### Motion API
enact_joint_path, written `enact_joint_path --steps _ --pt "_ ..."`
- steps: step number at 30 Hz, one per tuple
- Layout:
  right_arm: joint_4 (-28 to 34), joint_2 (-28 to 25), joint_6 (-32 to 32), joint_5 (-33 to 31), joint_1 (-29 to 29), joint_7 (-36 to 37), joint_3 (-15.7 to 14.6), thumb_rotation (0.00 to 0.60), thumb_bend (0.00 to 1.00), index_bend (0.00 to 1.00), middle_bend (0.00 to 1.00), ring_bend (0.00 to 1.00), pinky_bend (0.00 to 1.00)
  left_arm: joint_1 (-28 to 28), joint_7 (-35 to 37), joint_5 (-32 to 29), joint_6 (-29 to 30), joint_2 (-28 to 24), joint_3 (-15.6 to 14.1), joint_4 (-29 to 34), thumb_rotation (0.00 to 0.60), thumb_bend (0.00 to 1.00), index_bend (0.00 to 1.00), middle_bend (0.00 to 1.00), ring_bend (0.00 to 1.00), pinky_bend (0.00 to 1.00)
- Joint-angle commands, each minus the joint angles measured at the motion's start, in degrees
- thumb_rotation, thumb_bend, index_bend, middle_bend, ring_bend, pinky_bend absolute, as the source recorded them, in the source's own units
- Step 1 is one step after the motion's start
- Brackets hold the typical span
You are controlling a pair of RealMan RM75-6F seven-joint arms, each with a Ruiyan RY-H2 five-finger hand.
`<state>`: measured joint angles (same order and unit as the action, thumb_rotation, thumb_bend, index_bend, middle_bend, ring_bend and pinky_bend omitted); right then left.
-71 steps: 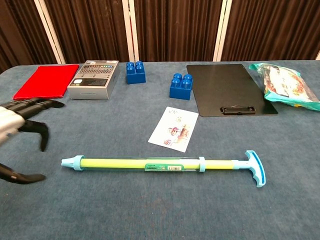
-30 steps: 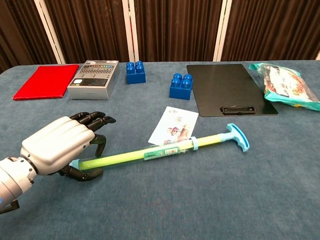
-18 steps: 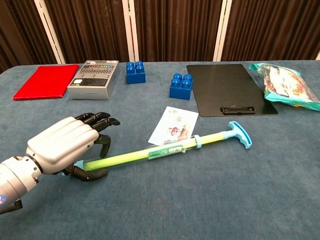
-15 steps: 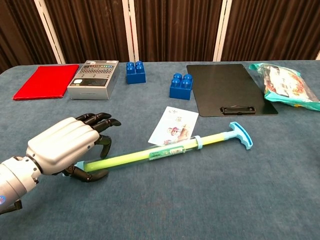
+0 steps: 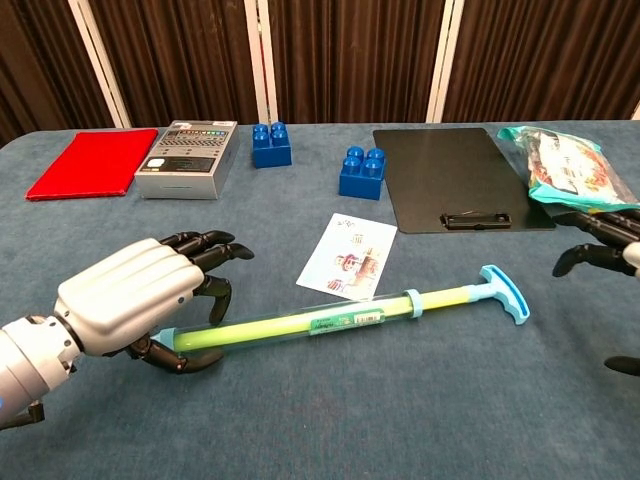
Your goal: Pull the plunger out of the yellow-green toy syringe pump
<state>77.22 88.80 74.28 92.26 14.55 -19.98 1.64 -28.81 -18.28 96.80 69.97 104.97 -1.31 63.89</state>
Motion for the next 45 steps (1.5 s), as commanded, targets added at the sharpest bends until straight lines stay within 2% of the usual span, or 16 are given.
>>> enact_joint_path --steps 1,8,25,41,45 --pt "1.5 0.3 -1.0 -0.9 1.0 -2.1 0.9 0.600 0.17 0.30 0.00 0.00 0.05 -0.1 0.2 0.0 0.1 -0.1 -0.1 0.2 0.600 0.48 0.61 0.09 0.03 0.13" --pt "0.2 2.4 -3.6 -3.1 2.7 -2.3 1.7 0.600 0.24 0.33 0.01 0.00 0.05 -0.4 1.0 0.4 0.3 0.1 -0.7 0.6 0.600 0.46 0.61 0.10 0.03 0.13" --pt "-5.2 8.5 -6.5 -4.5 6.4 -0.1 2.1 0.600 0.25 0.39 0.01 0.00 0.05 -1.2 2.8 0.7 0.4 0.6 -1.1 -0.1 0.600 0.46 0.61 0.10 0.03 0.13" --pt "-8.8 11.5 -8.5 -5.8 8.5 2.4 1.9 0.600 0.26 0.41 0.02 0.00 0.05 -1.9 3.9 0.9 0.7 1.3 -1.1 -0.9 0.600 0.46 0.61 0.11 0.03 0.13" --pt "-9.6 12.0 -8.8 -6.3 8.9 2.8 2.0 0.600 0.27 0.45 0.03 0.00 0.05 -2.0 4.0 1.1 1.2 1.1 -1.1 -0.7 0.600 0.46 0.61 0.11 0.05 0.13"
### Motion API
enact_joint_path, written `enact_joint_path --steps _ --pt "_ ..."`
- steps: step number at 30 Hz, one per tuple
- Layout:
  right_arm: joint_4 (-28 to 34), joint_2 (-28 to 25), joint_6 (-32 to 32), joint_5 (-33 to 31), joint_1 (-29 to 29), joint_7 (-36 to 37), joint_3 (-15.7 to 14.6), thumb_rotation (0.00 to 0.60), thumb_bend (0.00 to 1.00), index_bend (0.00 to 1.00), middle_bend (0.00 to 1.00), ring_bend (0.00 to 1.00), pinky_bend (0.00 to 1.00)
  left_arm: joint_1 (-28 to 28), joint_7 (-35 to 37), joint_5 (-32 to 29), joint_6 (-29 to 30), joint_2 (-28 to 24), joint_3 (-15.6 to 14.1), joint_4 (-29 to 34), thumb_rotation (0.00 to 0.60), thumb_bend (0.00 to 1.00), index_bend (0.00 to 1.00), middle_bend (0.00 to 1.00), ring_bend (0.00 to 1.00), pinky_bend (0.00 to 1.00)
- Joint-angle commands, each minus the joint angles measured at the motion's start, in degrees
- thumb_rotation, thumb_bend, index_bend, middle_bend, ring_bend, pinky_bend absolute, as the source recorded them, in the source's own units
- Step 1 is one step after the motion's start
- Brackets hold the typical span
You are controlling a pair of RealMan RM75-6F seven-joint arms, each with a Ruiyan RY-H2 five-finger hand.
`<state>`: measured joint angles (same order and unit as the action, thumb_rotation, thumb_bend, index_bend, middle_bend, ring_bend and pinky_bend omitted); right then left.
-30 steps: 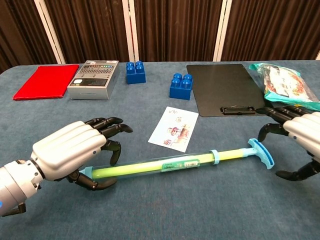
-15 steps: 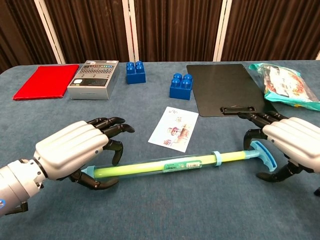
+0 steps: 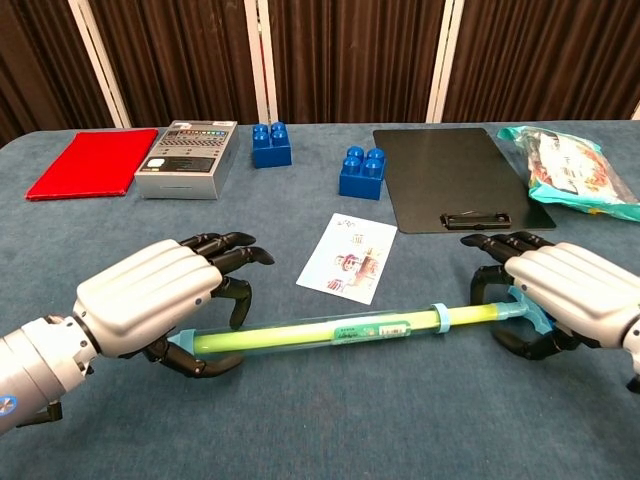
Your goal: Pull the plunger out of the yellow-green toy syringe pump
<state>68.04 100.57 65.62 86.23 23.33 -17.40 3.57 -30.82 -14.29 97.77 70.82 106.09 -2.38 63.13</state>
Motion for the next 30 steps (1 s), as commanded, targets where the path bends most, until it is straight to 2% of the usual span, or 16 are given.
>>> enact_joint_path --steps 1,8,11,20,30 --pt "-0.8 0.3 -0.4 -0.6 0.2 0.6 0.1 0.600 0.28 0.48 0.03 0.00 0.05 0.0 0.1 0.3 0.6 -0.1 0.0 0.1 0.600 0.46 0.61 0.12 0.06 0.13" --pt "-4.2 1.1 0.6 -0.9 0.1 2.6 0.2 0.600 0.33 0.72 0.12 0.00 0.08 0.3 0.0 0.9 2.0 -0.5 -0.3 0.3 0.600 0.46 0.62 0.12 0.06 0.13" --pt "-4.8 0.8 1.3 -1.1 0.1 3.2 0.7 0.600 0.36 0.77 0.15 0.00 0.08 0.4 -0.1 1.1 2.4 -0.8 -0.4 0.4 0.600 0.46 0.62 0.12 0.06 0.13" --pt "-2.0 -2.1 3.9 -1.7 -0.1 0.9 2.2 0.600 0.37 0.82 0.19 0.00 0.09 1.0 -0.4 2.0 4.3 -2.0 -0.9 1.9 0.600 0.46 0.62 0.12 0.06 0.13" --pt "4.4 -7.1 5.9 -3.6 -0.8 -3.0 3.9 0.600 0.33 0.82 0.19 0.01 0.09 2.2 -0.5 4.8 8.3 -5.4 -2.3 6.1 0.600 0.46 0.62 0.13 0.06 0.13"
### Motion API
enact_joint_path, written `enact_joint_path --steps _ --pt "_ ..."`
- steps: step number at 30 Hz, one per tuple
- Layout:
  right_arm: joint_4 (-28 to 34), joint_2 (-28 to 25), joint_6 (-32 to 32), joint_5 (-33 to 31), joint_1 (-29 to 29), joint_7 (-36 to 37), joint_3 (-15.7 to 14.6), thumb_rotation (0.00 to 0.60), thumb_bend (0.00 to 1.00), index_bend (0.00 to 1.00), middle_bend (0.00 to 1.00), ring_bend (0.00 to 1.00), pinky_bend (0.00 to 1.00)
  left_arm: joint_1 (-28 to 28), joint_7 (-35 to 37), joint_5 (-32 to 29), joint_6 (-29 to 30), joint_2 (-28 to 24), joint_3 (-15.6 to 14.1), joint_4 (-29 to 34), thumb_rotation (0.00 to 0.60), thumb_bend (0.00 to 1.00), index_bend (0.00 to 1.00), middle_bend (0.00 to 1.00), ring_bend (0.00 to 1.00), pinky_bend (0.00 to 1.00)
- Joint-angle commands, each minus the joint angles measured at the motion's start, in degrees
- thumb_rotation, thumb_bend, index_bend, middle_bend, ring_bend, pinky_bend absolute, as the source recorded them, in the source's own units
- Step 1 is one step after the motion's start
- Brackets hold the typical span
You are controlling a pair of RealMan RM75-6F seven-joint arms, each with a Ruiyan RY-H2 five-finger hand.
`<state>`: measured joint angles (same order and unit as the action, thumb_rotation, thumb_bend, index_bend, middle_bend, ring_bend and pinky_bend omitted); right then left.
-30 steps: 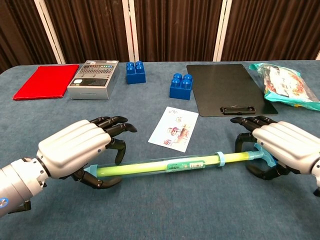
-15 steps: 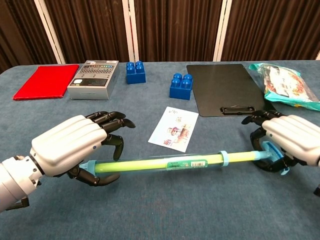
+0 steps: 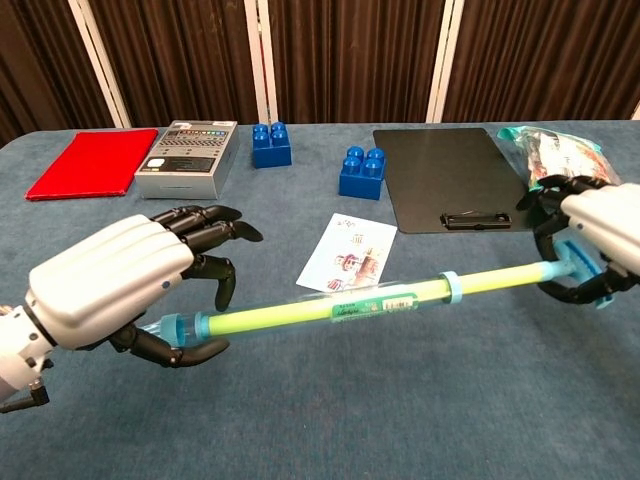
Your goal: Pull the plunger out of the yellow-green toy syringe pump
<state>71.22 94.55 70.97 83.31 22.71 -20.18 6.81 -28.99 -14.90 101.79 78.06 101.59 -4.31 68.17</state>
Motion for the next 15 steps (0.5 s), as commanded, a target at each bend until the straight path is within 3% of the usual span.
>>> enact_joint_path --steps 1,15 --pt "1.7 -1.5 0.7 -0.9 -0.3 -0.2 0.9 0.600 0.33 0.82 0.19 0.01 0.09 0.5 0.1 1.2 1.6 -1.3 -0.5 1.5 0.600 0.46 0.62 0.13 0.06 0.13" --pt "3.4 -6.2 0.2 -4.9 0.9 -0.9 5.2 0.600 0.32 0.82 0.19 0.02 0.09 2.2 -0.3 5.9 7.6 -6.5 -2.2 5.8 0.600 0.46 0.62 0.13 0.06 0.13"
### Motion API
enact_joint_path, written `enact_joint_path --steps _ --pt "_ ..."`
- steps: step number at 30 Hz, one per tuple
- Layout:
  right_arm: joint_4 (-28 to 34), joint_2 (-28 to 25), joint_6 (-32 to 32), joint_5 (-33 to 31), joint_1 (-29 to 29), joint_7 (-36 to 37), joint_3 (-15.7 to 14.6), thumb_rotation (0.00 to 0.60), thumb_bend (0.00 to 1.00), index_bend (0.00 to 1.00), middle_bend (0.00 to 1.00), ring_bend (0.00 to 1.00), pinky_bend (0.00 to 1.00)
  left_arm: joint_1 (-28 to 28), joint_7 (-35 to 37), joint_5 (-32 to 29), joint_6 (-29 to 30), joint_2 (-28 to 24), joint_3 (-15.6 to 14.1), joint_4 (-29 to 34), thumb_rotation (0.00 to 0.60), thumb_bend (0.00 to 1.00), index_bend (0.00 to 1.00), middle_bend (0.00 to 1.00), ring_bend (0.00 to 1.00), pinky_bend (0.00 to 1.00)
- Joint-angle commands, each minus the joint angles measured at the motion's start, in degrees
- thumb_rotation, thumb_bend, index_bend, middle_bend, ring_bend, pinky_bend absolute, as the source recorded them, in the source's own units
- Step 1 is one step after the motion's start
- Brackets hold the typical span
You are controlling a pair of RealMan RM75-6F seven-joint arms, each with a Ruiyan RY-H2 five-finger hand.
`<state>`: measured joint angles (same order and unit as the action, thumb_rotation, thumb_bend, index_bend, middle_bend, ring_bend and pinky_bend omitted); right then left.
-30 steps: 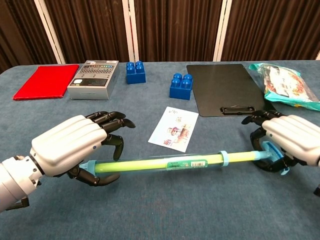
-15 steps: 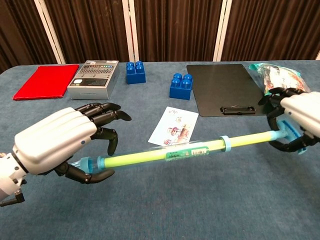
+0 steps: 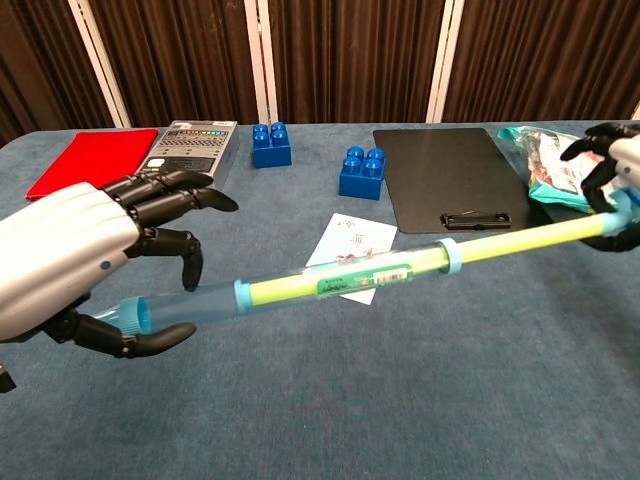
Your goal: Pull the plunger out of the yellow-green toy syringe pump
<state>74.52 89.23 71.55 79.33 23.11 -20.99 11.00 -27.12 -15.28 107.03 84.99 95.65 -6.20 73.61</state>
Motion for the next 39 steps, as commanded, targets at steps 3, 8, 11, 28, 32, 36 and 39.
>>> enact_joint_path --steps 3,8,11,28,32,36,39 --pt "-0.3 -1.6 -0.7 -2.2 1.0 -0.8 2.1 0.600 0.32 0.82 0.19 0.02 0.09 0.6 0.7 1.3 1.4 -1.3 -0.6 0.7 0.600 0.46 0.63 0.14 0.06 0.13" --pt "-1.9 -2.3 -1.6 -4.4 2.0 -2.1 3.4 0.600 0.32 0.82 0.19 0.02 0.09 1.1 2.0 2.2 2.3 -2.2 -1.0 0.8 0.600 0.46 0.63 0.14 0.07 0.13" --pt "-2.9 -2.7 -2.2 -5.7 2.5 -2.1 4.1 0.600 0.32 0.82 0.19 0.02 0.09 1.5 2.4 2.8 3.0 -2.9 -1.2 1.0 0.600 0.46 0.63 0.14 0.07 0.13" --pt "-7.3 -5.2 -6.6 -12.8 5.6 -0.4 8.3 0.600 0.32 0.82 0.20 0.03 0.09 3.1 1.3 5.3 4.6 -4.9 -1.9 3.2 0.600 0.45 0.63 0.14 0.07 0.13" --pt "-8.2 -5.6 -7.1 -14.0 6.1 -0.3 8.9 0.600 0.32 0.82 0.20 0.03 0.09 3.5 0.8 5.7 4.5 -5.0 -2.3 3.5 0.600 0.45 0.63 0.14 0.07 0.13" --pt "-9.1 -5.7 -7.7 -15.2 6.8 -0.3 9.6 0.600 0.33 0.82 0.20 0.03 0.09 3.8 0.6 5.9 4.7 -5.1 -2.2 3.6 0.600 0.45 0.63 0.14 0.07 0.13" --pt "-10.8 -5.5 -8.4 -16.1 7.6 -0.9 9.9 0.600 0.33 0.83 0.20 0.04 0.09 4.0 0.9 5.9 5.0 -5.3 -1.9 3.7 0.600 0.45 0.63 0.14 0.07 0.13"
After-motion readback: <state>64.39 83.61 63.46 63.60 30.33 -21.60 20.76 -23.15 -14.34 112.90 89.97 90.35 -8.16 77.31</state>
